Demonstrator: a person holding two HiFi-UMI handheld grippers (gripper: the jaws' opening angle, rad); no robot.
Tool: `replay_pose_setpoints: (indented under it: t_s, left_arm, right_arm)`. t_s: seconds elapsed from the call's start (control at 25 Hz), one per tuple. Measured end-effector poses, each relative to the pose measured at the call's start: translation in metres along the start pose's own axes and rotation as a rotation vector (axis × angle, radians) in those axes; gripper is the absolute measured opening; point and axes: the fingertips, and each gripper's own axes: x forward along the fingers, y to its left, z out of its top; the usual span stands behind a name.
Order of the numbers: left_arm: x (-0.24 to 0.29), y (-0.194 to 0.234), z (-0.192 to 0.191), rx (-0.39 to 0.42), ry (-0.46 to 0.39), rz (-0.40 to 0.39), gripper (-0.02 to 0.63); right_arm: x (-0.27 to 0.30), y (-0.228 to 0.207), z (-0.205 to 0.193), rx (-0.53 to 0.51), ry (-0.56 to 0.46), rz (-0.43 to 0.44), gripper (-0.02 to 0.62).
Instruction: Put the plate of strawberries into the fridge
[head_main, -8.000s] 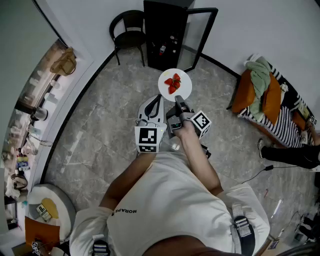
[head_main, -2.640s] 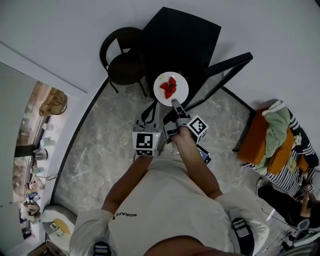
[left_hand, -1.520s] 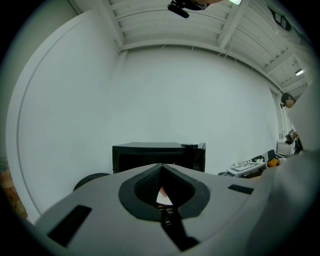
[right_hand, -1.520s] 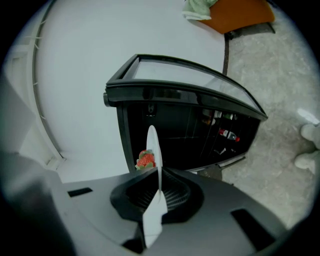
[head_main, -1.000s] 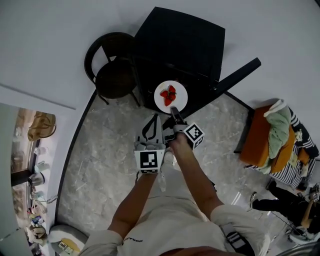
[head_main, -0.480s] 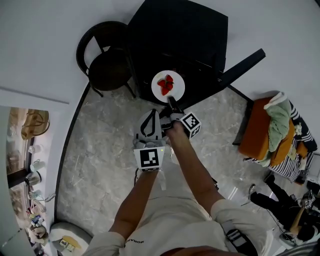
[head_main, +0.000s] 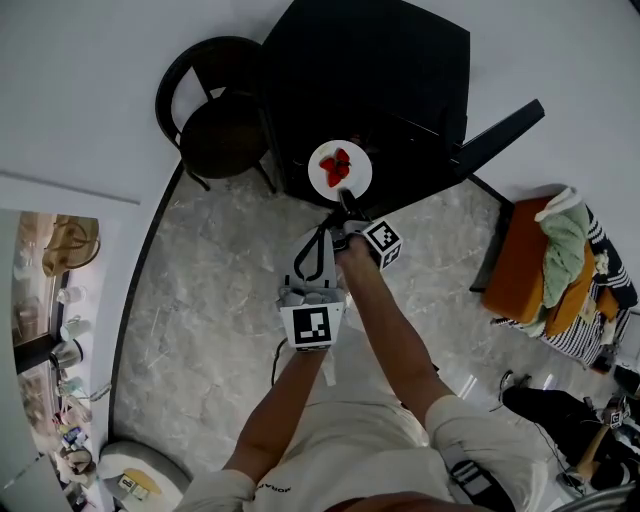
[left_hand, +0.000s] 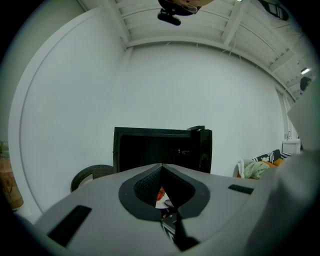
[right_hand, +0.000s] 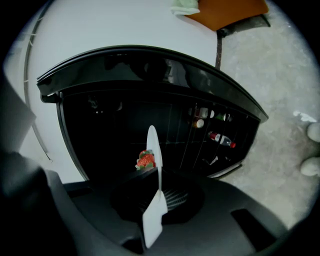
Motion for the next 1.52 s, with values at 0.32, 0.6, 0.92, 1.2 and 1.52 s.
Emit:
replay_pose_setpoints:
  t_s: [0.32,0.6,0.92,1.2,1.52]
  left_arm:
    - [0.0,-0.008,-0.01,0.02,0.017,-0.019,0.0]
    - [-0.004,-0.021,-0.013,0.036,0.03,-0.048,0.0]
    - [0.008,-0.019,-0.011,0.021,0.024,-0.032,0.0]
    - [0.007,-0.017,-0.009,0.067,0.022,-0.038,0.0]
    - [0.004,-0.009,-0.011,0.078,0.03,-0.035,0.0]
  right_arm:
    - [0.025,-0.032,0.004,0.02,0.002,-0.02,0.02]
    - [0.051,-0.048,0.013,-0.004,0.007,-0.058,0.02]
    - [0.071,-0.066,0.017,-0.013,0.008,-0.095,0.02]
    - [0.084,-0.073,0.022,0.02,-0.041,-0.088,0.02]
    - [0.101,-0.093,0.017,0.021,-0.062,-0.125,0.02]
